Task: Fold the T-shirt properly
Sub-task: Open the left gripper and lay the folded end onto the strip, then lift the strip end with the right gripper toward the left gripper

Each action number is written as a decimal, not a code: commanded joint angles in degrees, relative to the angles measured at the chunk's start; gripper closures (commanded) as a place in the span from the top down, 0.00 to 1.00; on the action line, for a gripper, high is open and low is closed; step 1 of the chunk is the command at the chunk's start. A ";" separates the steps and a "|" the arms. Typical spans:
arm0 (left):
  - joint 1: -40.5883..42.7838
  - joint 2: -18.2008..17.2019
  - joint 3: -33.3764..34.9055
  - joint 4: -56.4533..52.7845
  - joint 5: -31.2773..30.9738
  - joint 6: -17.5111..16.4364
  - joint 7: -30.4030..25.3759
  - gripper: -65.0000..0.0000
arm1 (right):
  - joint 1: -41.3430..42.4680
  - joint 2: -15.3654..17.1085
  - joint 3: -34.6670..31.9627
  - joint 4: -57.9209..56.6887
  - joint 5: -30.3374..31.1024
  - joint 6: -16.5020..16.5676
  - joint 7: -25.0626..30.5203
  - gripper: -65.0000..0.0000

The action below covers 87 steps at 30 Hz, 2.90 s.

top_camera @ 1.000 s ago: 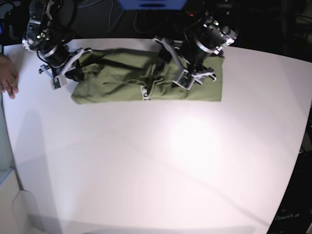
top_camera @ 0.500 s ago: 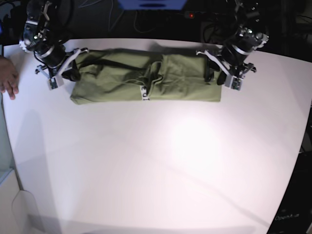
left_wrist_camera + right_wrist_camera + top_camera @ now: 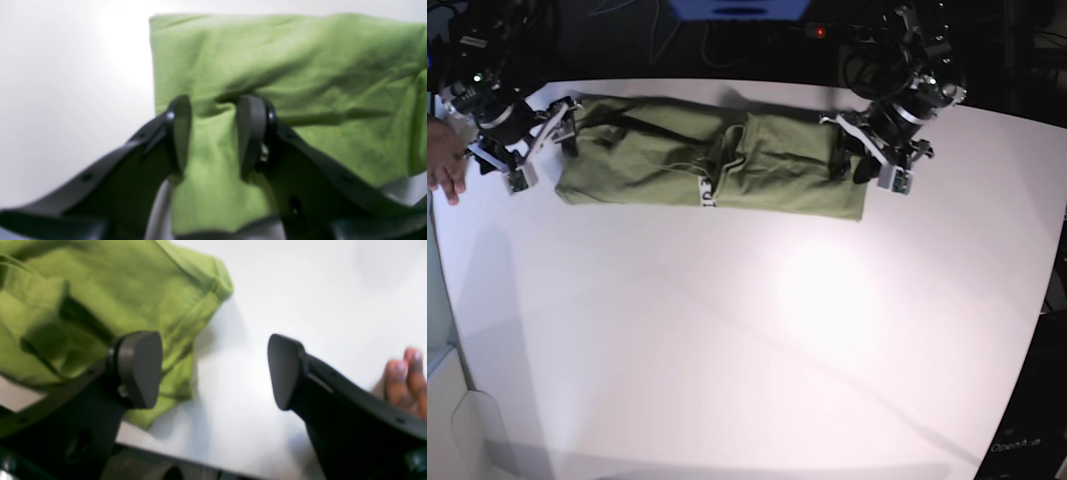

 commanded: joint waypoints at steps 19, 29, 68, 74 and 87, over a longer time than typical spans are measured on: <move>2.84 -0.05 -0.03 0.64 0.88 0.14 2.33 0.35 | 3.49 -5.01 2.21 -11.55 0.54 0.38 0.70 0.74; 4.07 -0.05 -0.12 0.64 0.88 0.14 2.33 0.35 | 5.07 -5.18 2.13 -11.81 0.63 0.38 0.52 0.00; -0.50 1.36 -4.16 0.12 1.41 0.62 9.28 0.35 | 9.12 -11.43 -29.70 6.30 0.63 0.38 -9.68 0.01; -5.16 1.09 -9.79 0.12 1.41 0.54 16.93 0.35 | 10.35 -13.01 -36.03 6.30 0.54 0.38 -9.77 0.01; -5.51 0.30 -4.34 0.29 1.32 0.45 17.37 0.35 | 16.32 -11.16 -46.14 5.86 0.54 0.38 -14.78 0.01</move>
